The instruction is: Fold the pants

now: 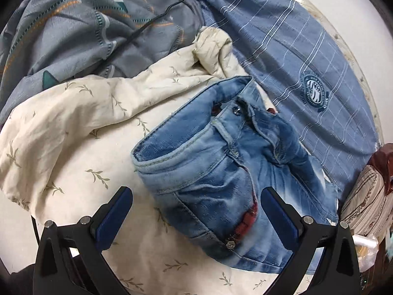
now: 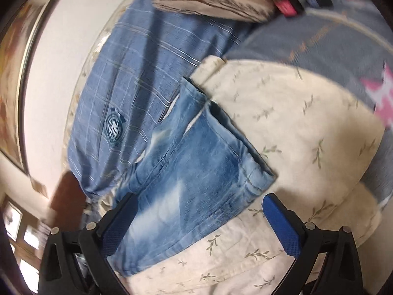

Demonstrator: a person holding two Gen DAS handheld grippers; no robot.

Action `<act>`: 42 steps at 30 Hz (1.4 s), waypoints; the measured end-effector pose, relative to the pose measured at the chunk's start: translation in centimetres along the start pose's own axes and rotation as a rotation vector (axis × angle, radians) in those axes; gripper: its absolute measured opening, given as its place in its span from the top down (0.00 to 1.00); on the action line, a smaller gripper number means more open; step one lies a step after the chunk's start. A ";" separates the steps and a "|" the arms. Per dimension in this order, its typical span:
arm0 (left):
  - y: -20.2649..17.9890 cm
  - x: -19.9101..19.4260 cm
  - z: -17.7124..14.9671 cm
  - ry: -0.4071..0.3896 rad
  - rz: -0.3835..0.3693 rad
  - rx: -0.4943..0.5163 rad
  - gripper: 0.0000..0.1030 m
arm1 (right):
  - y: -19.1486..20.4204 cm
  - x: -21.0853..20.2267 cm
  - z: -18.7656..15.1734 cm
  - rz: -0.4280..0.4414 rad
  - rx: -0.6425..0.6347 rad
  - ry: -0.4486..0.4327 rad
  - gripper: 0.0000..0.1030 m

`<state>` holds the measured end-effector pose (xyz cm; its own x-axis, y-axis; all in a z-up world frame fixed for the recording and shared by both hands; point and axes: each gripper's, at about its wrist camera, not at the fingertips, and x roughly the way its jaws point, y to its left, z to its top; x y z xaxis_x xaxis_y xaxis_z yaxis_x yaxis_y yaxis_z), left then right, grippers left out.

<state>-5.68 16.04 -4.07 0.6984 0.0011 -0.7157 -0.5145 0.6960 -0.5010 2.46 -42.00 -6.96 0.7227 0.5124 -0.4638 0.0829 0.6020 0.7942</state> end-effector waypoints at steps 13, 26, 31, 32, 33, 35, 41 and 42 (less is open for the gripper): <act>2.4 2.0 -0.3 0.074 -0.110 -0.135 0.00 | -0.6 2.7 0.3 -0.019 0.077 0.037 0.29; 0.4 1.1 0.0 0.077 -0.002 -0.008 0.76 | -0.1 3.1 0.3 -0.015 0.072 0.027 0.46; 0.2 1.2 -0.1 0.077 0.040 0.024 0.88 | -0.4 3.5 0.3 -0.036 0.074 0.042 0.68; -0.2 0.9 -0.2 0.063 0.051 0.045 0.89 | -0.3 3.6 0.3 -0.042 0.070 0.047 0.72; -0.6 0.5 -0.2 0.048 0.057 0.059 0.90 | -0.3 3.6 0.3 -0.050 0.061 0.046 0.76; -1.9 -1.0 -0.2 -0.009 0.069 0.103 0.91 | 0.1 3.3 0.3 -0.049 0.027 0.026 0.90; -4.9 -6.7 -0.7 -0.179 0.071 0.193 0.91 | 2.7 0.9 0.4 -0.050 -0.095 -0.039 0.93; -4.9 -7.2 -0.9 -0.192 0.070 0.192 0.91 | 3.2 0.5 0.4 -0.042 -0.108 -0.046 0.93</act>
<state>-8.59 11.99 3.10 0.7554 0.1775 -0.6308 -0.4740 0.8127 -0.3389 3.31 -40.06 -4.50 0.7513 0.4581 -0.4751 0.0411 0.6860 0.7264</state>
